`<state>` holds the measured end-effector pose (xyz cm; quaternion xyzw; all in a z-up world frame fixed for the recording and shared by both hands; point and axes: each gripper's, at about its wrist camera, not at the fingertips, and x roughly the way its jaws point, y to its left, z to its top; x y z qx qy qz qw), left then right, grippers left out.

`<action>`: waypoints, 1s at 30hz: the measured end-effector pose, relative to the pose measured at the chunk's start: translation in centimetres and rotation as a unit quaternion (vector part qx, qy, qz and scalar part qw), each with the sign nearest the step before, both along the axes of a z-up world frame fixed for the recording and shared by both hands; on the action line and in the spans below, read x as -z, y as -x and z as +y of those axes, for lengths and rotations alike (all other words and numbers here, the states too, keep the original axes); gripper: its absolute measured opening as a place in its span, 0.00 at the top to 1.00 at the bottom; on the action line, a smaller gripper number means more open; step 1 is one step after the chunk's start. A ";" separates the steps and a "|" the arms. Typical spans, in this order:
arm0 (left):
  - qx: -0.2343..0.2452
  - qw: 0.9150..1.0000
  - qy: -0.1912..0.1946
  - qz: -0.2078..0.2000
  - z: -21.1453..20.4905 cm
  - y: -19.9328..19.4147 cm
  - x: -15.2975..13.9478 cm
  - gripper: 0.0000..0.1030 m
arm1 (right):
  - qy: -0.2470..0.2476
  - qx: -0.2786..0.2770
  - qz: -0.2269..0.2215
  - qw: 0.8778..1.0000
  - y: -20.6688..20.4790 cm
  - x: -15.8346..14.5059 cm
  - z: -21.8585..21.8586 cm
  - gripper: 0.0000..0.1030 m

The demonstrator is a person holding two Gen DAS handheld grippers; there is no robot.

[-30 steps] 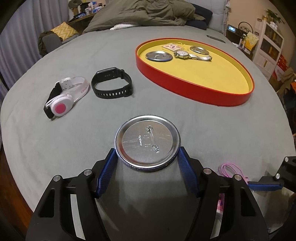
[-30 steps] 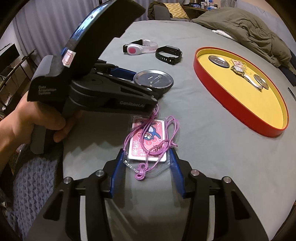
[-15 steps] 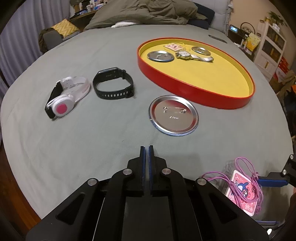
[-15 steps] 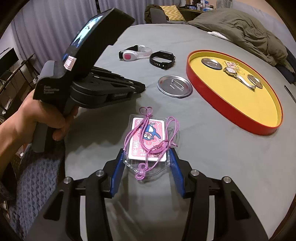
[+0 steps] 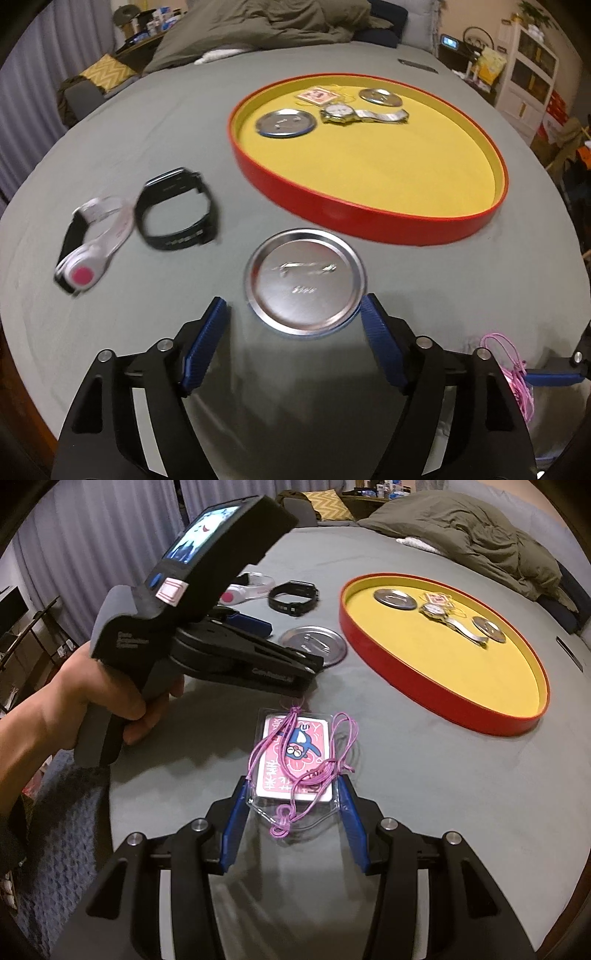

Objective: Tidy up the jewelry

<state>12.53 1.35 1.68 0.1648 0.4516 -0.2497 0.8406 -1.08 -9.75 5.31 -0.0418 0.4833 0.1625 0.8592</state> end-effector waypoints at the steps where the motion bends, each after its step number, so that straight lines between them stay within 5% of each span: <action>1: 0.003 1.000 -0.003 0.000 -0.4 -0.1 0.2 0.24 | 0.000 0.002 0.001 1.000 -0.1 0.1 -0.2 0.56; 11: -0.004 1.000 0.000 0.016 -1.4 -1.8 1.6 0.11 | -0.008 0.020 0.007 1.000 -0.3 0.5 -2.3 0.56; 15: -0.009 1.000 0.005 0.003 -1.2 -1.7 1.1 0.30 | -0.008 0.024 0.004 1.000 -0.4 0.2 -2.7 0.56; 30: -0.008 1.000 0.009 -0.012 -0.5 -0.6 -0.3 0.30 | -0.009 0.032 -0.015 0.999 -0.1 -1.7 -3.0 0.56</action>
